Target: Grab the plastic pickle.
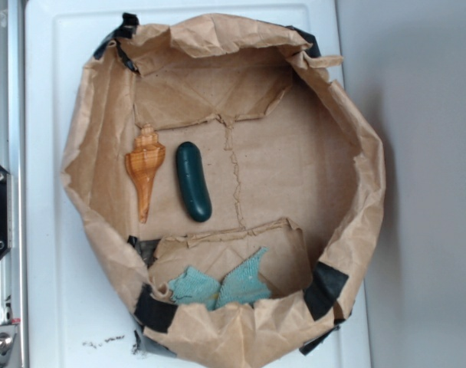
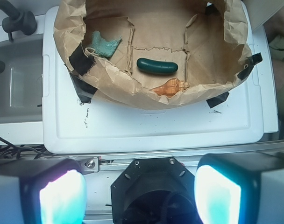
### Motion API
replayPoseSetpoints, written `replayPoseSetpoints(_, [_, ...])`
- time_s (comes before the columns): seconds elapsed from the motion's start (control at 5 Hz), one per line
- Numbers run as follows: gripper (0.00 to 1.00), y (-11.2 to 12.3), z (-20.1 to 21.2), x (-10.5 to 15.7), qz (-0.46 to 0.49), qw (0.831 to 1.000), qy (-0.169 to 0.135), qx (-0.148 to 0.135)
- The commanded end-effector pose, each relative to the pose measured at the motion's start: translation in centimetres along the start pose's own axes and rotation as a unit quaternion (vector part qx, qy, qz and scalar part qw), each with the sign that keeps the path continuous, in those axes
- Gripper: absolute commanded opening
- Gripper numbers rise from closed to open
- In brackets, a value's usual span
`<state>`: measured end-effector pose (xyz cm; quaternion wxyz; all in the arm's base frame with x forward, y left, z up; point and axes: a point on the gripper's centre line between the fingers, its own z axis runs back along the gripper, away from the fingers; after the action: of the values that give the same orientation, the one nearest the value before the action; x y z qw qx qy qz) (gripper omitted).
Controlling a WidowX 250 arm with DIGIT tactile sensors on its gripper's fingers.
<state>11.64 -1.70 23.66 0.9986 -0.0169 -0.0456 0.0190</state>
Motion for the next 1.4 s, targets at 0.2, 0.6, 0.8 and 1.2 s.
replayPoseSetpoints(0.2, [1.00,-0.3,-0.5,1.8,-0.036,0.999,0.002,0.021])
replayPoseSetpoints(0.6, [1.00,1.5,-1.5,5.5,-0.066,0.998,0.019,0.010])
replayPoseSetpoints(0.8, [1.00,1.5,-4.2,7.7,-0.107,0.993,0.038,-0.018])
replayPoseSetpoints(1.2, [1.00,0.7,-6.8,7.5,-0.144,0.982,0.105,-0.056])
